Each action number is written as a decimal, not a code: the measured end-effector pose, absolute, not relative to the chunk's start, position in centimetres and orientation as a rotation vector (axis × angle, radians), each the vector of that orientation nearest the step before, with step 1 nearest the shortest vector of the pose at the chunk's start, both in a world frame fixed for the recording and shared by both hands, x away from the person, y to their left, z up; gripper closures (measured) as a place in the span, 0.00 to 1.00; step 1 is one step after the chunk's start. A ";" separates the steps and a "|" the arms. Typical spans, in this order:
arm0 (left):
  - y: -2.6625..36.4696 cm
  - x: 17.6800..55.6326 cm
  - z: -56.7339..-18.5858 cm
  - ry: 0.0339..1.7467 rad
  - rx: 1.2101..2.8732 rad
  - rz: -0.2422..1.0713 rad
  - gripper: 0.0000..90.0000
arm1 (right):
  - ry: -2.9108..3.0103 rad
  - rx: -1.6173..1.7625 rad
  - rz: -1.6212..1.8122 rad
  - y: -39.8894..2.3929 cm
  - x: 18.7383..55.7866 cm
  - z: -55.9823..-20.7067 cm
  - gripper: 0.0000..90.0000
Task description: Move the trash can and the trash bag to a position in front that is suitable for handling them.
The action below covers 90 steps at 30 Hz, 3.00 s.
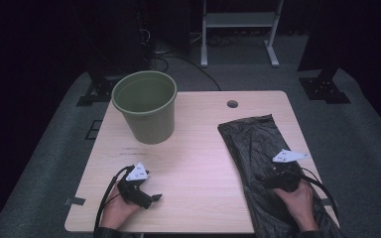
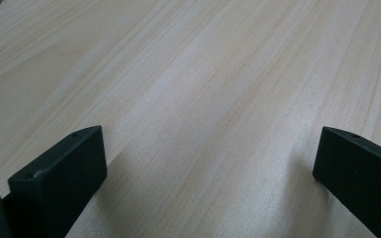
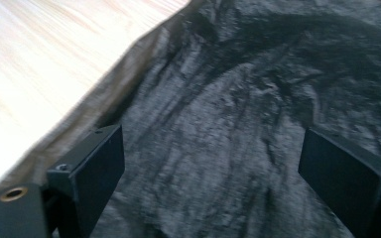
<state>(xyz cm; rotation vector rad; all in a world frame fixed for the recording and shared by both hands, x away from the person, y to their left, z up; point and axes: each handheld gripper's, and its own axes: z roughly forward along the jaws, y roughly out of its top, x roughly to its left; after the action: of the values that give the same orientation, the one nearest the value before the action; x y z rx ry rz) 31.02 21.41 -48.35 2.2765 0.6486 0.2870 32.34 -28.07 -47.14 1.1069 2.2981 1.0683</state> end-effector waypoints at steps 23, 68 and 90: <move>22.6 31.1 -46.8 0.732 2.229 0.268 0.00 | 2.320 1.173 1.013 -28.6 32.9 -48.7 0.10; 24.9 33.6 -36.1 0.786 2.072 0.378 0.00 | 2.328 1.164 1.015 -28.6 32.9 -48.7 0.11; 26.6 37.2 -29.9 0.823 2.059 0.448 0.00 | 2.328 1.163 1.016 -28.6 32.9 -48.7 0.11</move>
<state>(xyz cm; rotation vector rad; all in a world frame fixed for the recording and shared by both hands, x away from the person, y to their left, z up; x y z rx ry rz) 37.15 26.55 -29.92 2.0587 0.8235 0.4484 32.91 -28.64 -48.66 1.1631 2.3282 1.0159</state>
